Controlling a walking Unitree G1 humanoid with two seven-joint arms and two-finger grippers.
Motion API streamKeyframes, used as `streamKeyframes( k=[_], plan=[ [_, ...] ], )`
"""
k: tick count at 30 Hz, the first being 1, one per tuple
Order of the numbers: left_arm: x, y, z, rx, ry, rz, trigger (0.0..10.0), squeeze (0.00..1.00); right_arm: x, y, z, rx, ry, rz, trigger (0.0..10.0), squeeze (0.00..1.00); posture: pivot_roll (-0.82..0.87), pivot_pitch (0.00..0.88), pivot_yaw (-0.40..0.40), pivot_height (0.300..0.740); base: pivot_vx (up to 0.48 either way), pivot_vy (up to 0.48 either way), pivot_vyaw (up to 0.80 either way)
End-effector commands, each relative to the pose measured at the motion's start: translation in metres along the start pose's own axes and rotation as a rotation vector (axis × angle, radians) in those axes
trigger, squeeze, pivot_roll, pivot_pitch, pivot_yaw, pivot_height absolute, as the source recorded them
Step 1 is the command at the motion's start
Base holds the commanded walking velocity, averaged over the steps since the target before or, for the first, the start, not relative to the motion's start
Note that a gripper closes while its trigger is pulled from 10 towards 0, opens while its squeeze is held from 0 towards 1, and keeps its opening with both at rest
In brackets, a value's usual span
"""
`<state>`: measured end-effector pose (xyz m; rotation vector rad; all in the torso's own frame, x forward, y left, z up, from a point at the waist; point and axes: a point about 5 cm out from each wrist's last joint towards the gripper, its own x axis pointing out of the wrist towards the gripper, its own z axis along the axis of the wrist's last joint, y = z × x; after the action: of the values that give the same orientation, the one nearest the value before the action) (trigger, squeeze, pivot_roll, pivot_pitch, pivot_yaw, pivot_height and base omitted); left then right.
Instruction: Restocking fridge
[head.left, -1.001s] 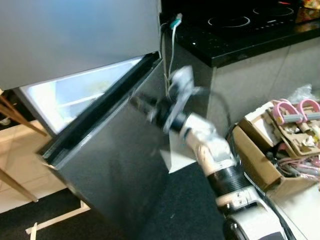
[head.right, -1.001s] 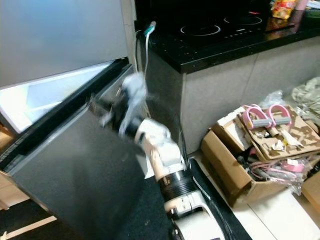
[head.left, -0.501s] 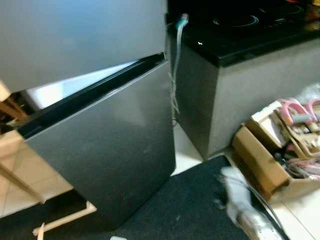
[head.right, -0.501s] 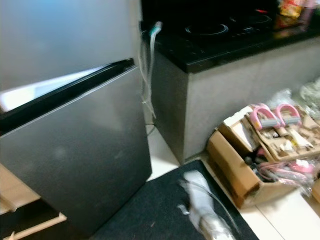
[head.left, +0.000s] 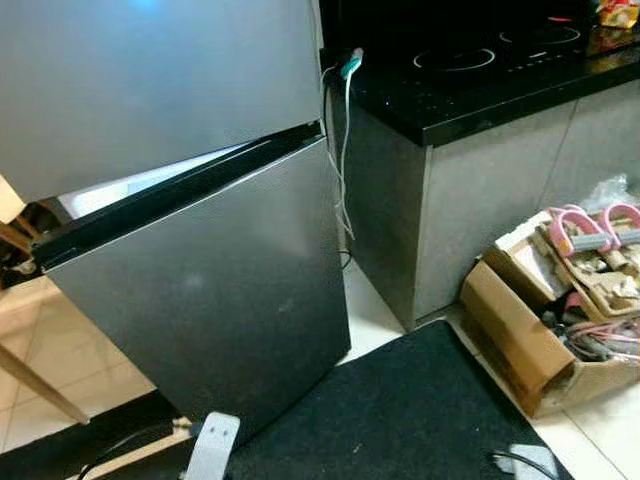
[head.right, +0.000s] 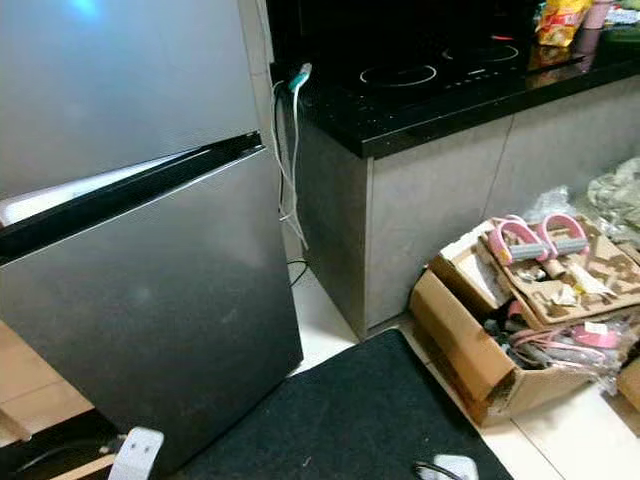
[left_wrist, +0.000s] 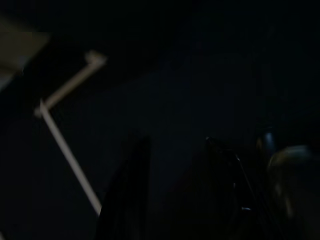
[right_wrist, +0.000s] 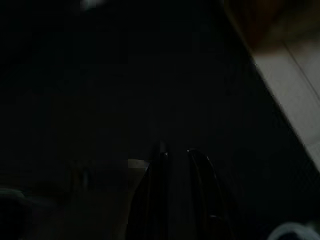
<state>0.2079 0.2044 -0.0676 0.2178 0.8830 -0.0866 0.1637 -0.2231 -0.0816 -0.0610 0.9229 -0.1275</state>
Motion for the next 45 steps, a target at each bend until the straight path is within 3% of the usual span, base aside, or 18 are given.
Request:
streamKeyframes(
  k=[1,6,10,25,30,41,45],
  plan=[
    [-0.001,-0.004,-0.006,0.001,0.026,-0.002,10.0,0.0,0.001,0.003,0.009,0.0,-0.057,-0.012,10.0,0.0,-0.11,0.043,0.116,0.726,0.0,0.0,0.0],
    [0.001,-0.01,0.002,-0.007,0.001,-0.019,10.0,0.0,0.003,0.006,0.016,-0.023,-0.086,-0.017,10.0,0.0,-0.1,0.044,0.108,0.726,0.0,0.0,0.0],
    [0.002,-0.014,0.006,-0.023,-0.028,-0.049,10.0,0.0,0.002,0.013,0.009,-0.12,-0.075,0.033,10.0,0.0,-0.1,0.044,0.107,0.726,0.0,0.0,0.0],
    [0.003,-0.011,0.02,-0.012,-0.067,0.002,10.0,0.0,0.0,0.016,0.0,-0.147,-0.058,0.056,10.0,0.0,-0.09,0.054,0.1,0.726,0.145,0.0,0.0],
    [0.003,-0.015,0.022,-0.02,-0.08,-0.003,10.0,0.0,0.0,0.024,0.001,-0.211,-0.063,0.102,10.0,0.0,-0.09,0.054,0.1,0.726,0.314,0.0,0.13],
    [0.003,-0.016,0.021,-0.02,-0.079,0.003,10.0,0.0,0.0,0.022,0.0,-0.202,-0.063,0.097,10.0,0.0,-0.09,0.062,0.097,0.726,0.337,0.0,0.77],
    [0.002,-0.015,0.02,-0.018,-0.077,0.004,10.0,0.0,0.0,0.02,-0.001,-0.178,-0.068,0.088,10.0,0.0,-0.09,0.062,0.097,0.726,0.338,0.0,0.0]
  ],
)
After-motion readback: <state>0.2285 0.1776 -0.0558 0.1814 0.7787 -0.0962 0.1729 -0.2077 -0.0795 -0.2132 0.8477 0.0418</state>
